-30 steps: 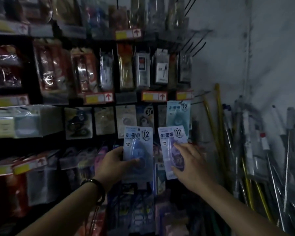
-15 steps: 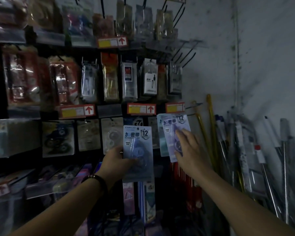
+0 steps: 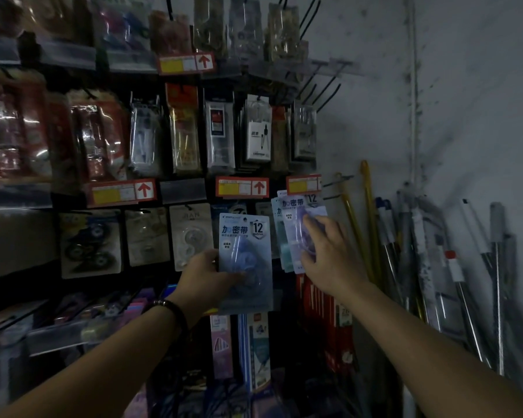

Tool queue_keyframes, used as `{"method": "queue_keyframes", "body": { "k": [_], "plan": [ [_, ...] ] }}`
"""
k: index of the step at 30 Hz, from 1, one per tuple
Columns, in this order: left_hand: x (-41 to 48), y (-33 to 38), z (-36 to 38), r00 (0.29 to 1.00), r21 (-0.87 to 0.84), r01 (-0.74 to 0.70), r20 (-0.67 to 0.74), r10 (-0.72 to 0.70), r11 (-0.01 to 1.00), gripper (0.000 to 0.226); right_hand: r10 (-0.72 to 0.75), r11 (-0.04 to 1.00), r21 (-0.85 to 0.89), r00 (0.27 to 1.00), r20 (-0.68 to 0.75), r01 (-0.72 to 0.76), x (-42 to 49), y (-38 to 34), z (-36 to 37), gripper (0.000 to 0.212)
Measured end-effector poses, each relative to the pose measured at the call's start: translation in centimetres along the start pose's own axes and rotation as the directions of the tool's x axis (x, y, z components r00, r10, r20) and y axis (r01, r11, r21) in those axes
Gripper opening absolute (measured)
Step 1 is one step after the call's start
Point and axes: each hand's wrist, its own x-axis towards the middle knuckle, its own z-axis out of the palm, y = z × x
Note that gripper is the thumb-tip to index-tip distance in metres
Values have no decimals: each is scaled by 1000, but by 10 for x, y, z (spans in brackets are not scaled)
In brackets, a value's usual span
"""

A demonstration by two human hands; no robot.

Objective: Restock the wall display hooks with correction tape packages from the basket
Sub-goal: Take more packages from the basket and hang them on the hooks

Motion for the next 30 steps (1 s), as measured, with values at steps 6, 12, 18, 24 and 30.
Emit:
{"method": "queue_keyframes", "body": {
  "k": [6, 12, 18, 24, 30],
  "plan": [
    [-2, 5, 4, 1000, 27, -5, 3, 4, 1000, 37, 51, 998, -31, 992, 113, -48, 7, 0, 12, 77],
    [-4, 9, 4, 998, 5, -14, -54, 14, 1000, 37, 42, 998, -53, 986, 164, -34, 24, -1, 24, 83],
    [-12, 14, 5, 999, -4, -9, -40, 9, 1000, 36, 74, 985, 154, 996, 47, -81, 8, -17, 16, 54],
    [-16, 23, 25, 999, -25, -37, -33, 37, 999, 19, -194, 951, 256, 979, 60, 173, -49, -52, -16, 84],
    [-23, 28, 47, 998, -60, -57, 33, 59, 997, 16, -103, 948, 304, 995, 12, 95, -66, -50, -9, 87]
  ]
}}
